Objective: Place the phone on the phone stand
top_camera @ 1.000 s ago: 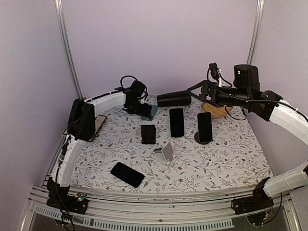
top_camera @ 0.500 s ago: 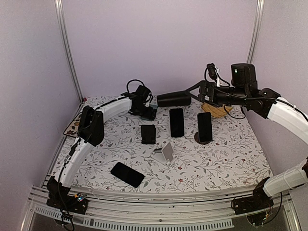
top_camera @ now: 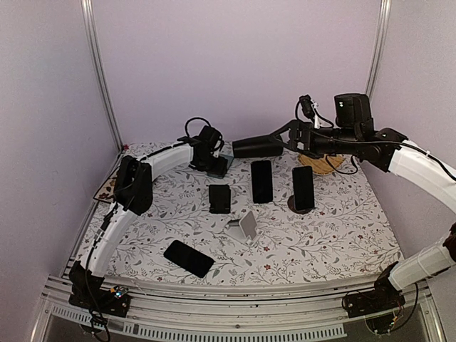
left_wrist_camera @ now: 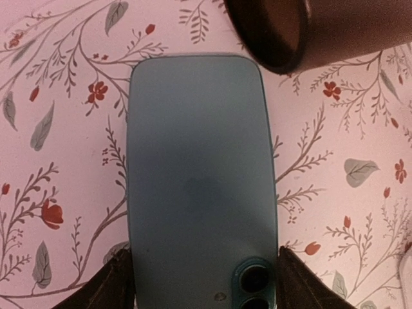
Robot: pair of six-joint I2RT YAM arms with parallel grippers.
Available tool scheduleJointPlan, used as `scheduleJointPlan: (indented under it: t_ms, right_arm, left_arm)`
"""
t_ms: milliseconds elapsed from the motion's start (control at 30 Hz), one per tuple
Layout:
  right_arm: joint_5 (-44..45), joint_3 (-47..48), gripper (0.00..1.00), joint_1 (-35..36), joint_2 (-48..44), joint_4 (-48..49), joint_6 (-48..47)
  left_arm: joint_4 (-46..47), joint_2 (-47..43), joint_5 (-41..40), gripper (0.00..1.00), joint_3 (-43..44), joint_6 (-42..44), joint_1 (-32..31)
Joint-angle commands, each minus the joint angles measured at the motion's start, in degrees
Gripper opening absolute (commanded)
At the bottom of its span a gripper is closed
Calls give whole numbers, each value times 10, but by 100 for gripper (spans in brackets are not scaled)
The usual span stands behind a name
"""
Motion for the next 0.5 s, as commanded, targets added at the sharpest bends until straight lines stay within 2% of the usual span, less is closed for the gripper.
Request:
scheduleJointPlan:
  t_ms: [0,200,467]
  right_arm:
    - [-15,6,99,-1,6,30,7]
    - [-31,-12,99,-1,9,63,18]
    - [-46,-20,99,-1,12,79,15]
  left_arm:
    - [-78,-18,6,54,-115,-6,10]
    - [-25,-133,-25,54,-292,-8,18]
    - [14,-255,-40,55,-434,-13,20]
